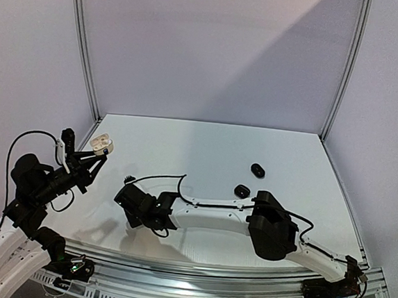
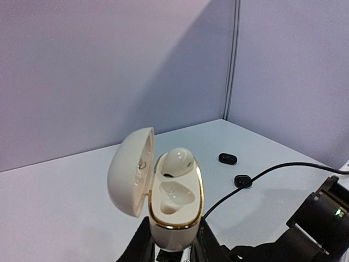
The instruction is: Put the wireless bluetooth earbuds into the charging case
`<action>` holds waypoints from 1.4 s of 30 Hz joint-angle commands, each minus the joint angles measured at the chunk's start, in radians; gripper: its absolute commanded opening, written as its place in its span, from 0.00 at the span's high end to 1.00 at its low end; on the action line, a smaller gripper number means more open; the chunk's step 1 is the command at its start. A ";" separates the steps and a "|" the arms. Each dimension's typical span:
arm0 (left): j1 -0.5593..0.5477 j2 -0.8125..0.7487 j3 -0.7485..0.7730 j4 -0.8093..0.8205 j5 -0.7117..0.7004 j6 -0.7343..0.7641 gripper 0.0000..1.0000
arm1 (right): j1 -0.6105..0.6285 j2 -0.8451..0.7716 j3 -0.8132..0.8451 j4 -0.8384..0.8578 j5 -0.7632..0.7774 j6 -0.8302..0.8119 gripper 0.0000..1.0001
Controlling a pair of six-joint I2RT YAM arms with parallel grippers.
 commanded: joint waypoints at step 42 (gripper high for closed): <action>0.010 -0.007 -0.028 0.029 0.027 -0.010 1.00 | 0.042 -0.455 -0.537 -0.073 -0.182 -0.221 0.54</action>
